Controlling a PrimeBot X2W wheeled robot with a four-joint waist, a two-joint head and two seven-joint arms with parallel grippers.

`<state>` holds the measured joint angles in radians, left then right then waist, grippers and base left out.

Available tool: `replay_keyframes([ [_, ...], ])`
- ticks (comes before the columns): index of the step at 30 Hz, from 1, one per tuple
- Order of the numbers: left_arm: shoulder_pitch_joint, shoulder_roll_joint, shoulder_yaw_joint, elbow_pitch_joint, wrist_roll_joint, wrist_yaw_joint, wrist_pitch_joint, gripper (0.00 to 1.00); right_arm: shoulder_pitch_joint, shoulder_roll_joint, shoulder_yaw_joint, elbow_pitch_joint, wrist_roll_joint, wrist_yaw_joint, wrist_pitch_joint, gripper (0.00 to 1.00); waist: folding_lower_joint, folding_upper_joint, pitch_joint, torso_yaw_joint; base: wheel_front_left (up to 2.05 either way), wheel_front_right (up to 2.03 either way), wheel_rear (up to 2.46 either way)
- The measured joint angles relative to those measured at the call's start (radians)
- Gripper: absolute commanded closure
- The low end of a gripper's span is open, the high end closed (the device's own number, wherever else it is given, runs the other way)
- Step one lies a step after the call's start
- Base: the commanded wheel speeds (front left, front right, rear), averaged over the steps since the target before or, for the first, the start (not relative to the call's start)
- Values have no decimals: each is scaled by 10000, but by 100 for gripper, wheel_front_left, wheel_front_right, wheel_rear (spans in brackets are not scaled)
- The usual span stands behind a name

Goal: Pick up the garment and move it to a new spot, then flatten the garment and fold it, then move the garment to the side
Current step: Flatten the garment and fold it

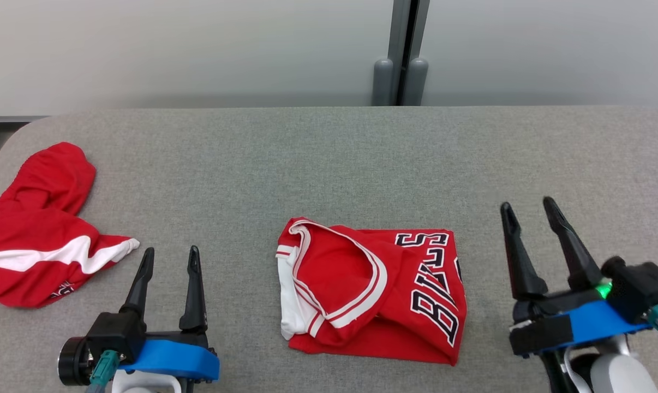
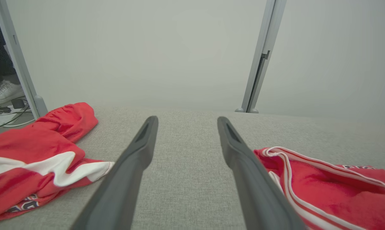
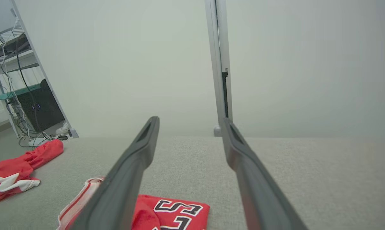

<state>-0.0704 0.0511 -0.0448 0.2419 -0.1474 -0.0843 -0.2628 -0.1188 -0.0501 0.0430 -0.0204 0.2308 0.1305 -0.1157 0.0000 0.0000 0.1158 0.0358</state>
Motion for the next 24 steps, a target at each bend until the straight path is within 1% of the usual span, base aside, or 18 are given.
replay_keyframes([
  [3, 124, 2, 31, 21, 61, -15, 0, 0, 636, 2, -543, -151, -92, 0, 0, 0, 0, 0, -118, -62, 0, 0, 0],
  [7, 286, 2, 29, 10, 111, -38, 0, 0, 1384, 2, -991, -205, -138, 0, 12, 0, 0, 0, -196, -109, 0, 0, 0],
  [10, 354, 0, 19, -19, 153, -33, 0, 0, 1683, 2, -1141, -182, -123, 0, 12, 0, -1, 0, -231, -155, 0, 0, 0],
  [15, 433, 2, -151, -2, 171, -48, 0, 0, 1713, 2, -1154, -59, -111, 0, 2, 0, 0, 0, -318, -227, 0, 0, 0],
  [17, 433, 2, -420, 65, 173, -134, 0, 0, 1707, 2, -1143, -8, -111, 0, 6, 0, 0, 0, -383, -231, 0, 0, 0],
  [20, 431, 4, -1110, 142, 138, -238, 63, 0, 1698, 2, -1156, 38, -130, 0, 46, 0, 0, 0, -477, -197, 0, 0, 0],
  [24, 431, -2, -2173, 167, 56, -370, 575, 0, 1697, 2, -1202, 81, -174, 0, 90, 0, 0, 0, -543, -152, 0, 0, 0],
])
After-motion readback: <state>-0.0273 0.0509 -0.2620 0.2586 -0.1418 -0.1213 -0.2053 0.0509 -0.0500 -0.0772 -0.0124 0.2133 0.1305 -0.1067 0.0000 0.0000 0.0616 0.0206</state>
